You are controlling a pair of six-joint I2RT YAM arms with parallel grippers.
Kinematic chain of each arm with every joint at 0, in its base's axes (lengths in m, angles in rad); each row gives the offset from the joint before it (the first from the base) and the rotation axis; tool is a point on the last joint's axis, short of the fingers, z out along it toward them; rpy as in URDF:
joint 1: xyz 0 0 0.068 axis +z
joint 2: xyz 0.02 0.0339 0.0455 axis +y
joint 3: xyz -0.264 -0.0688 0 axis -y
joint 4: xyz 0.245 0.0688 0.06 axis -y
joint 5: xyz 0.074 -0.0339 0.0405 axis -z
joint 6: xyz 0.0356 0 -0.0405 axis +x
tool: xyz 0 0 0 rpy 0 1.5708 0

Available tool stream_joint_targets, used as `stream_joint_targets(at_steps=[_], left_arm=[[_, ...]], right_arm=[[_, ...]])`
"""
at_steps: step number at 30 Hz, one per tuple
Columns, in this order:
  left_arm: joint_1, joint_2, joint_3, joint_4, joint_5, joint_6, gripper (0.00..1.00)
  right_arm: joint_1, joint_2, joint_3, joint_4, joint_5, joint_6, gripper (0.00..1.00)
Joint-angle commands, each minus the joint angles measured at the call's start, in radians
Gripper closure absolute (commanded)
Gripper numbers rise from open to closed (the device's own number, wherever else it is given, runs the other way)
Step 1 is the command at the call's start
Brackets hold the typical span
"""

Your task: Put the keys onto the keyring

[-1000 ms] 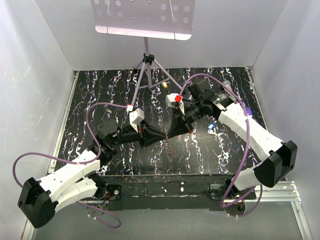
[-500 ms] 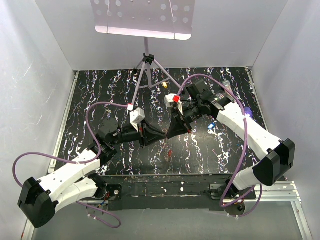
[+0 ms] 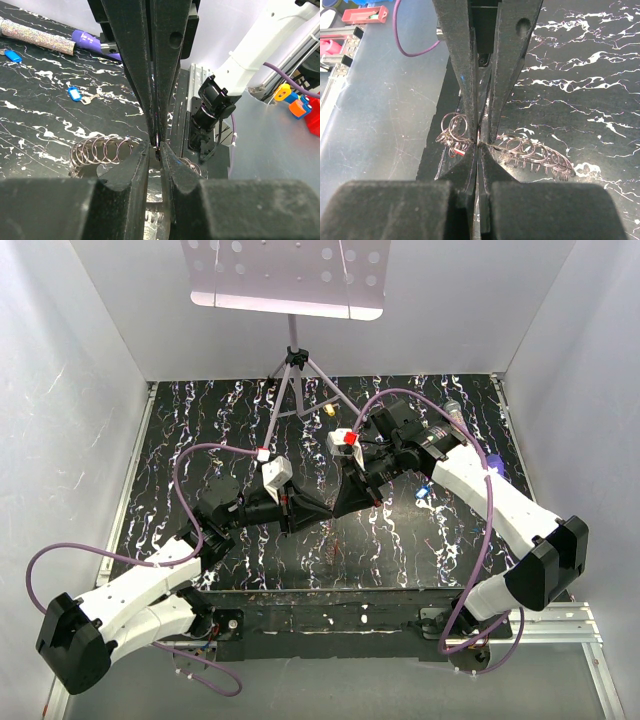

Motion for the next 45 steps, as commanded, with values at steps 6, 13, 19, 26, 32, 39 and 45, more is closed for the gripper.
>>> stream_joint_targets(at_steps=[6,13,19,26,32,39,45], left_arm=[[-0.003,-0.001,0.043,-0.033,-0.006,0.028,1.0],[-0.004,-0.058,0.017,-0.018,-0.055,0.016,1.0],[-0.003,-0.109,-0.046,0.108,-0.084,-0.052,1.0],[-0.003,-0.133,-0.116,0.302,-0.132,-0.153,1.0],[-0.003,-0.113,-0.147,0.451,-0.173,-0.203,1.0],[-0.004,-0.074,-0.159,0.557,-0.208,-0.227,1.0],[-0.003,-0.051,-0.162,0.586,-0.211,-0.227,1.0]], right_arm=[[0.006,-0.012,0.021,0.022,-0.035,0.005,0.99],[0.003,-0.033,0.038,-0.002,-0.041,-0.005,0.82],[-0.027,-0.071,0.09,-0.065,-0.043,-0.025,0.54],[-0.119,-0.151,0.103,-0.134,-0.064,-0.062,0.49],[-0.197,-0.222,0.05,-0.136,-0.108,-0.1,0.48],[-0.349,-0.304,-0.08,0.007,-0.158,0.047,0.46],[-0.458,-0.383,-0.227,0.087,-0.107,0.117,0.44]])
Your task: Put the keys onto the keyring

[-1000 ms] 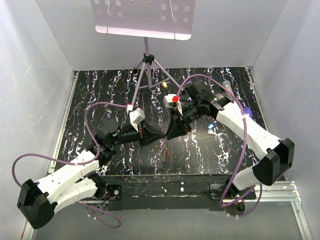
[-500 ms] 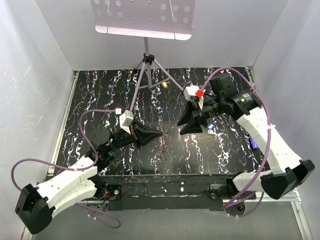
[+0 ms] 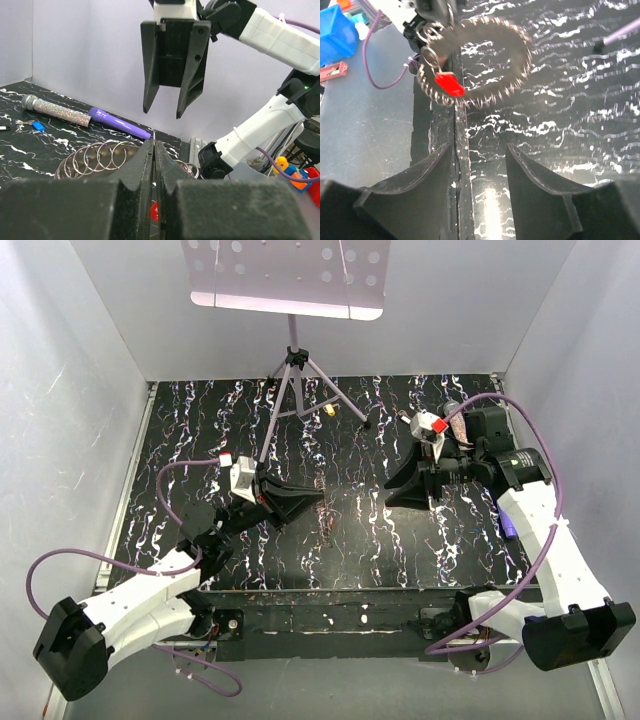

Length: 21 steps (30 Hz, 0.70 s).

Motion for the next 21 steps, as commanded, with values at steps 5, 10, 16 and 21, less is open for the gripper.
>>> stream_joint_targets(at_steps=[5,10,16,21], left_arm=[[-0.002,0.006,-0.024,0.091,-0.026,0.003,1.0],[-0.002,0.006,-0.032,0.082,-0.012,0.028,1.0],[0.006,0.044,-0.075,0.266,0.107,0.011,1.0],[0.009,0.116,-0.018,0.381,0.408,0.035,1.0]], right_arm=[[-0.142,-0.103,-0.146,0.079,0.173,0.068,0.35],[-0.251,-0.105,-0.201,0.087,0.261,0.105,0.3],[-0.33,-0.05,-0.174,-0.105,0.029,-0.128,0.3],[-0.316,0.025,-0.125,-0.428,-0.159,-0.608,0.31]])
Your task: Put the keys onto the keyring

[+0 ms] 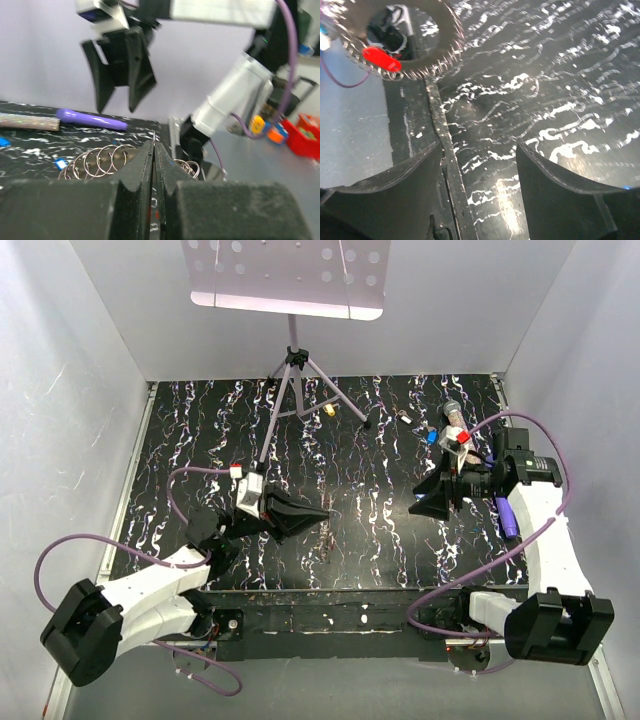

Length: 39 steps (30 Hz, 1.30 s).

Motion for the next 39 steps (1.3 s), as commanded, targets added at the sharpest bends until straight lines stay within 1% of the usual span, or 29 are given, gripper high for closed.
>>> stream_joint_targets(at_steps=[1,4,7,11,12,16,19,21,26,28,30,32,34,37,39], left_arm=[[0.006,0.028,0.073,0.106,0.306,0.041,1.0],[0.006,0.019,0.145,-0.056,0.375,0.128,1.0],[0.006,0.023,0.201,-0.177,0.391,0.203,1.0],[0.008,0.06,0.253,-0.211,0.414,0.205,1.0],[0.008,0.071,0.264,-0.21,0.42,0.196,1.0],[0.006,0.106,0.305,-0.189,0.444,0.154,1.0],[0.006,0.134,0.34,-0.155,0.478,0.09,1.0],[0.006,0.157,0.357,-0.101,0.507,0.015,1.0],[0.004,0.209,0.379,0.104,0.544,-0.203,1.0],[0.006,0.226,0.389,0.146,0.55,-0.255,1.0],[0.004,0.238,0.4,0.151,0.552,-0.281,1.0],[0.006,0.25,0.412,0.161,0.558,-0.304,1.0],[0.006,0.269,0.437,0.163,0.57,-0.332,1.0],[0.006,0.286,0.468,0.137,0.576,-0.344,1.0],[0.006,0.284,0.481,0.111,0.569,-0.33,1.0]], right_arm=[[0.018,0.065,0.082,-0.35,-0.213,-0.492,0.31],[0.038,0.105,0.112,-0.455,-0.208,-0.635,0.32],[0.049,0.11,0.115,-0.495,-0.21,-0.706,0.32],[0.052,0.069,0.089,-0.484,-0.198,-0.738,0.32],[0.084,0.058,0.083,-0.477,-0.195,-0.735,0.31],[0.125,0.018,0.079,-0.437,-0.161,-0.68,0.3],[0.154,0.012,0.083,-0.424,-0.147,-0.668,0.3],[0.162,0.012,0.086,-0.429,-0.162,-0.669,0.31],[0.184,0.01,0.139,-0.476,-0.191,-0.672,0.31],[0.22,0.004,0.174,-0.493,-0.195,-0.665,0.32],[0.3,-0.002,0.217,-0.461,-0.17,-0.604,0.34],[0.386,0.003,0.268,-0.417,-0.153,-0.481,0.36],[0.459,0.024,0.337,-0.42,-0.153,-0.419,0.37],[0.541,0.055,0.443,-0.402,-0.153,-0.298,0.41],[0.575,0.069,0.48,-0.359,-0.161,-0.211,0.43]])
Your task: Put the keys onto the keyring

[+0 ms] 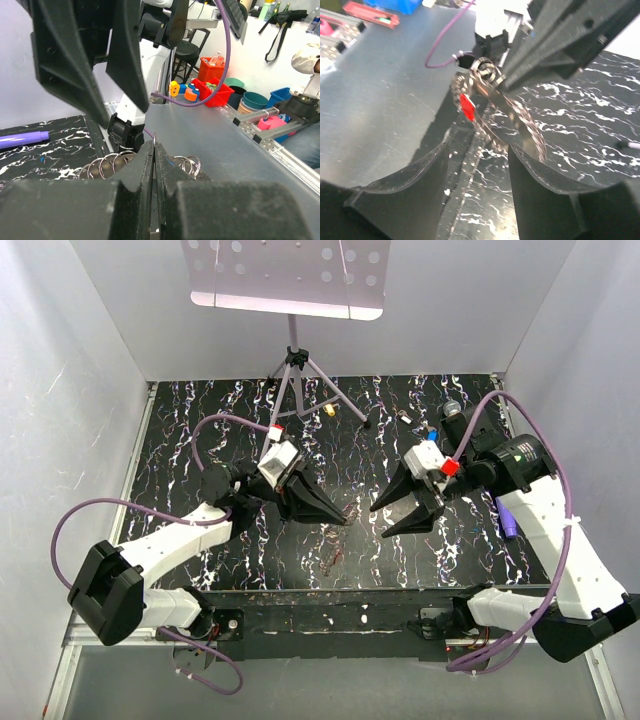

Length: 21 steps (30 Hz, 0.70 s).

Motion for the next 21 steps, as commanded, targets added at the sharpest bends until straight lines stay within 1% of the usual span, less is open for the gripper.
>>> stream_joint_targets(at_steps=[1,4,8,13,17,21], left_arm=[[0.001,-0.011,0.059,-0.016,-0.009,-0.018,1.0],[0.001,-0.017,0.078,-0.096,-0.014,0.031,1.0],[-0.003,-0.018,0.096,-0.14,-0.021,0.06,1.0],[-0.023,-0.011,0.096,-0.171,-0.037,0.087,1.0],[-0.041,-0.009,0.085,-0.154,-0.052,0.092,1.0],[-0.054,-0.031,0.065,-0.174,-0.07,0.135,1.0]], right_arm=[[0.069,0.027,0.099,-0.037,-0.029,0.248,0.43],[0.093,0.027,0.107,0.003,-0.079,0.319,0.44],[0.107,0.032,0.106,0.097,-0.067,0.457,0.46],[0.123,0.047,0.123,0.097,-0.067,0.457,0.46],[0.129,0.055,0.115,0.097,-0.067,0.457,0.46],[0.129,0.055,0.112,0.097,-0.067,0.457,0.46]])
